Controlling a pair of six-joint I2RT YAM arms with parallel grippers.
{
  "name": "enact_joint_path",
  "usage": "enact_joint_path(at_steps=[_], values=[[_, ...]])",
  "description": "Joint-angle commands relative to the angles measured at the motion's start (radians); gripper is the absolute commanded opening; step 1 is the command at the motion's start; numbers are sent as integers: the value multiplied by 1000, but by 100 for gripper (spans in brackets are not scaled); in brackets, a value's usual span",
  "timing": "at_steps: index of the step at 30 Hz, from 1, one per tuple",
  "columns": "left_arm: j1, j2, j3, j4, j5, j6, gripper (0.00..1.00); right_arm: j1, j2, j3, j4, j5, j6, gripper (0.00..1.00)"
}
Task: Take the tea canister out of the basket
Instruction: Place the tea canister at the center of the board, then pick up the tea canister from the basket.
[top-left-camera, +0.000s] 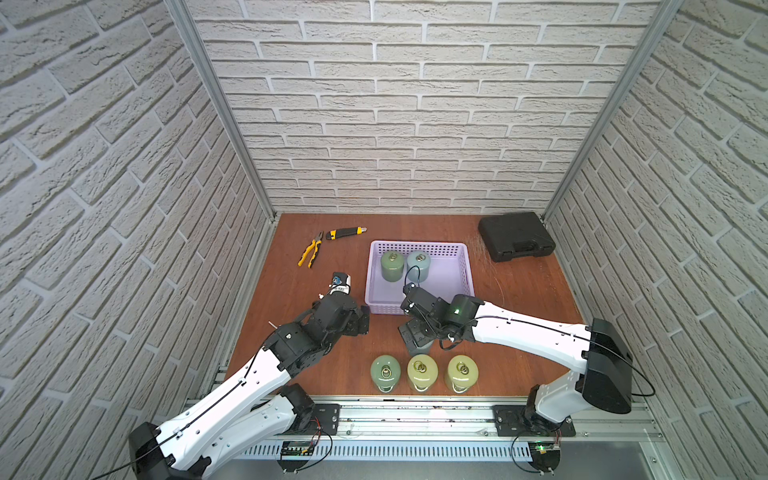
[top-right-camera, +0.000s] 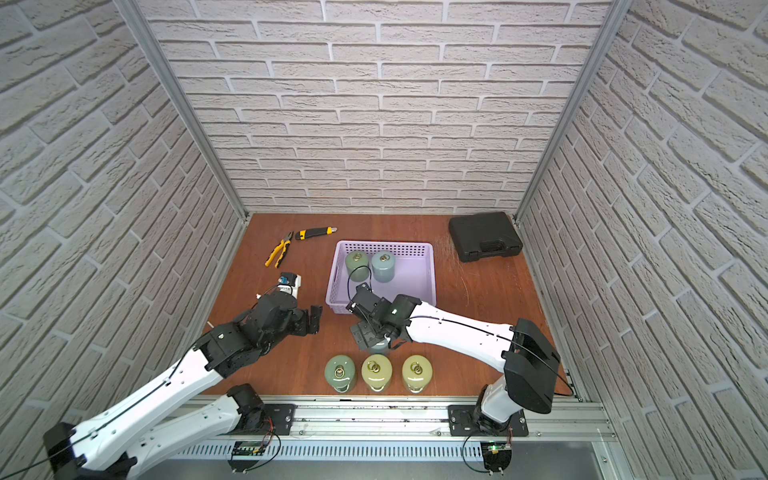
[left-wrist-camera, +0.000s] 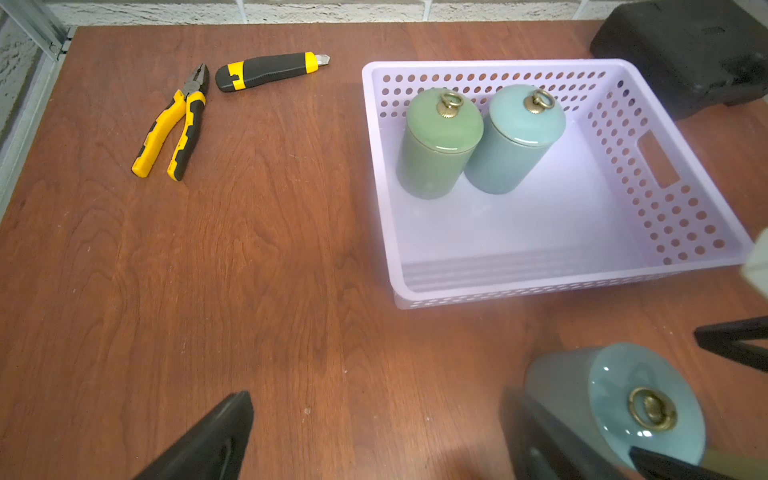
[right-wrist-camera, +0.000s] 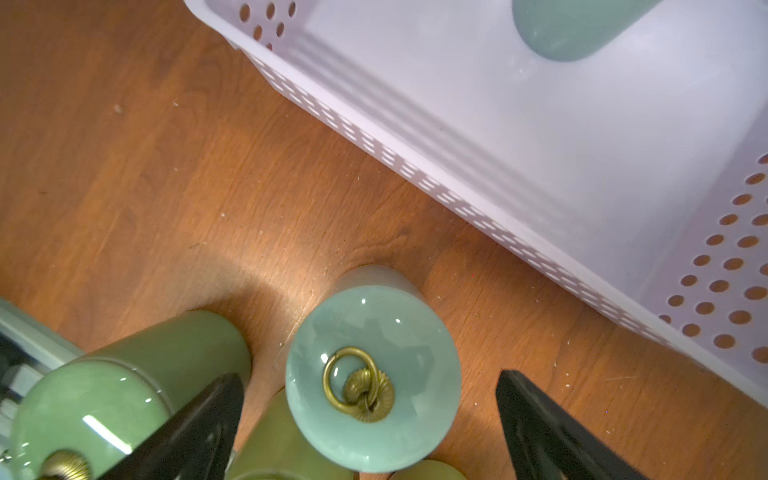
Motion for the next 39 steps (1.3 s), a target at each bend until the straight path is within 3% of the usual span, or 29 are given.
enact_joint_path(at_steps=[1, 18, 26, 39], values=[[18, 40, 55, 76, 45, 75, 98, 7, -54, 40, -44, 9, -14, 100], [182, 420, 369, 4, 352, 297, 98, -43, -235, -4, -49, 86, -22, 100], [219, 611, 529, -71, 400, 356, 98, -52, -277, -11, -75, 136, -25, 100], [228, 898, 791, -219, 373, 401, 98, -60, -325, -14, -122, 182, -20, 99]])
